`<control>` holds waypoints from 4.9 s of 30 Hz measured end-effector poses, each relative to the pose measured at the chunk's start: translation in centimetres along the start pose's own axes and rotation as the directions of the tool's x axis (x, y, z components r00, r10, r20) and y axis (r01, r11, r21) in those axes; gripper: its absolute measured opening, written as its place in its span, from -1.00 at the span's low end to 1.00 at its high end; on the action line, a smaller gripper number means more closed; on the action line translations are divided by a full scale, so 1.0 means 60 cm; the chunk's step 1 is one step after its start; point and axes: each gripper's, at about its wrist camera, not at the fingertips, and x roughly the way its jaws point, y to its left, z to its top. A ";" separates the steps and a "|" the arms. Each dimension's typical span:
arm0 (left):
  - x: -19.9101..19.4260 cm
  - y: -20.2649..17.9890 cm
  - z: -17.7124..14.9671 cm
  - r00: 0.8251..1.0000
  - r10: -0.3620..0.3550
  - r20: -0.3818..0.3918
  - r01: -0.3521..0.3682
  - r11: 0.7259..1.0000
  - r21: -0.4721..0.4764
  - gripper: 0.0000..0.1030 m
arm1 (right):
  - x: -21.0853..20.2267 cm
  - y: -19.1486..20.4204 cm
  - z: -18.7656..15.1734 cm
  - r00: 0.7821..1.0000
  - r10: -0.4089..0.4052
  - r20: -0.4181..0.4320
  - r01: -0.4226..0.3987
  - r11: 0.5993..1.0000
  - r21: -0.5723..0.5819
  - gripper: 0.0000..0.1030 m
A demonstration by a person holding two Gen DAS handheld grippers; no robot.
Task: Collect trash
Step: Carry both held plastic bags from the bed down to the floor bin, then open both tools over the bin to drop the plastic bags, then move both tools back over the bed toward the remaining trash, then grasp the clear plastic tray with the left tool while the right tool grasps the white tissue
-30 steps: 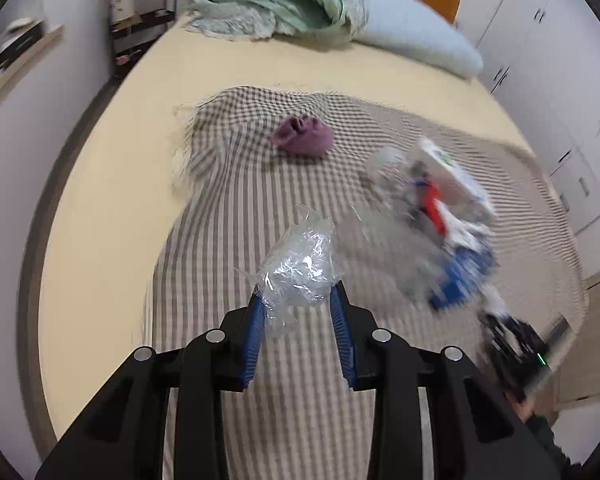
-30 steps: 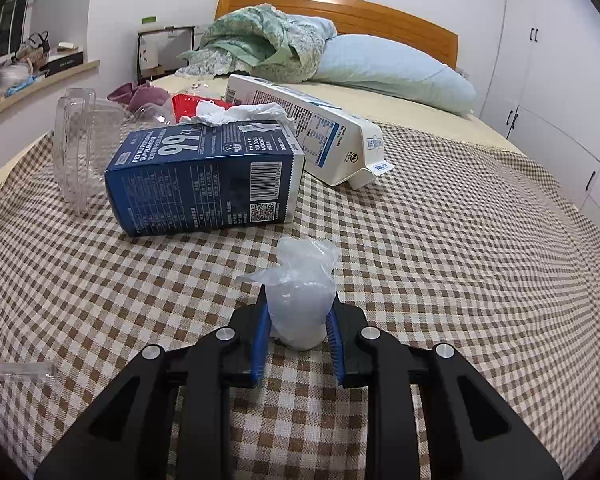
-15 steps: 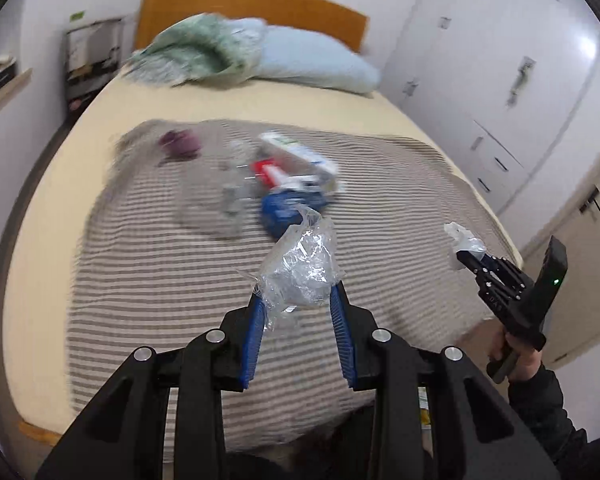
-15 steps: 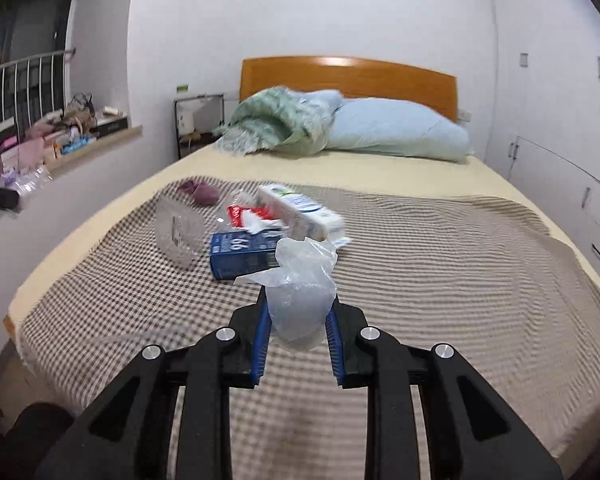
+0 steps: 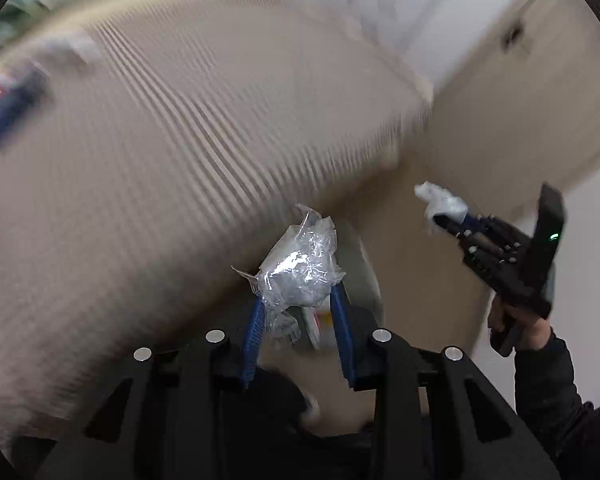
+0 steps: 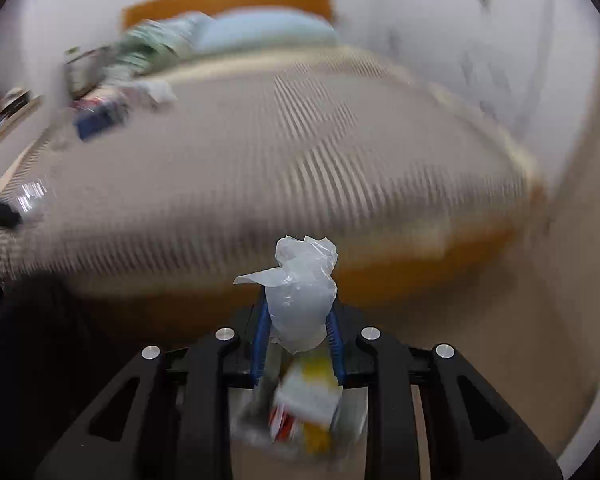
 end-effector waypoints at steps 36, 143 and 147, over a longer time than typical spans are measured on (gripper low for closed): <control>0.303 -0.058 0.046 0.983 0.152 -0.107 -0.157 0.987 -0.034 0.65 | 0.327 -0.044 -0.306 0.835 0.115 -0.539 0.036 0.964 0.263 0.53; -0.474 0.476 -0.108 0.590 0.648 0.482 -0.279 0.723 -0.632 -0.54 | 0.256 0.731 0.641 0.897 0.409 -0.166 -0.441 0.820 -0.365 0.59; -0.472 0.503 -0.103 0.594 0.656 0.466 -0.273 0.709 -0.650 -0.54 | 0.354 0.772 0.668 0.889 0.381 -0.254 -0.451 0.826 -0.337 0.59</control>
